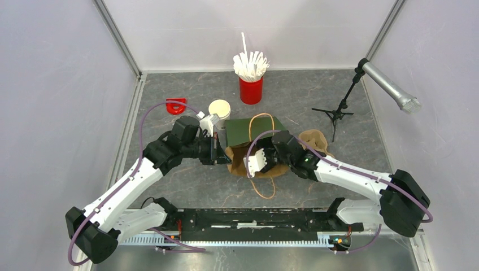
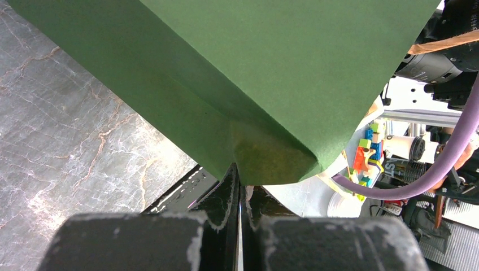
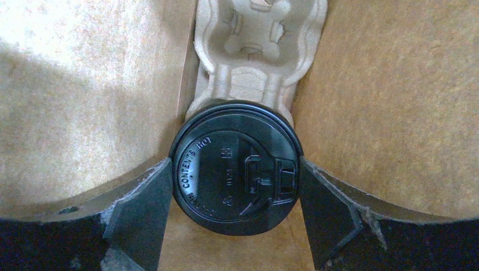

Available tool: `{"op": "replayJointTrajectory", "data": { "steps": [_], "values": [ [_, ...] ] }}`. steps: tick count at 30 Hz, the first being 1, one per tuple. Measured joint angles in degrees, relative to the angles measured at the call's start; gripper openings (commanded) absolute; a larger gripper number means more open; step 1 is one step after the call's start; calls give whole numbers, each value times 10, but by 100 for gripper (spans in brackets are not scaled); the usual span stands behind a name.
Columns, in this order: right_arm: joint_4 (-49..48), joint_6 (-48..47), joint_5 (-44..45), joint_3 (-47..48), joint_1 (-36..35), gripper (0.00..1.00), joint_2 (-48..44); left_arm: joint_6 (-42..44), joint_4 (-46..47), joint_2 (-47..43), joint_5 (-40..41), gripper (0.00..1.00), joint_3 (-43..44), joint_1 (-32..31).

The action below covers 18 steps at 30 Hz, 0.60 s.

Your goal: Pack the takeout coffee

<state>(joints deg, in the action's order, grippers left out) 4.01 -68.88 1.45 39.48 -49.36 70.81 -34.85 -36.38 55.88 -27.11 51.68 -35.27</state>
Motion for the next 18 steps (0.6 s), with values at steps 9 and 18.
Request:
{"op": "replayJointTrajectory", "data": {
  "steps": [9, 18],
  "values": [
    [-6, -9, 0, -5, 5, 62, 2, 0, 2, 11, 0, 3, 0, 0],
    [-9, -8, 0, -5, 6, 62, 4, 0, 2, 15, -1, 3, 0, 0]
  ]
}}
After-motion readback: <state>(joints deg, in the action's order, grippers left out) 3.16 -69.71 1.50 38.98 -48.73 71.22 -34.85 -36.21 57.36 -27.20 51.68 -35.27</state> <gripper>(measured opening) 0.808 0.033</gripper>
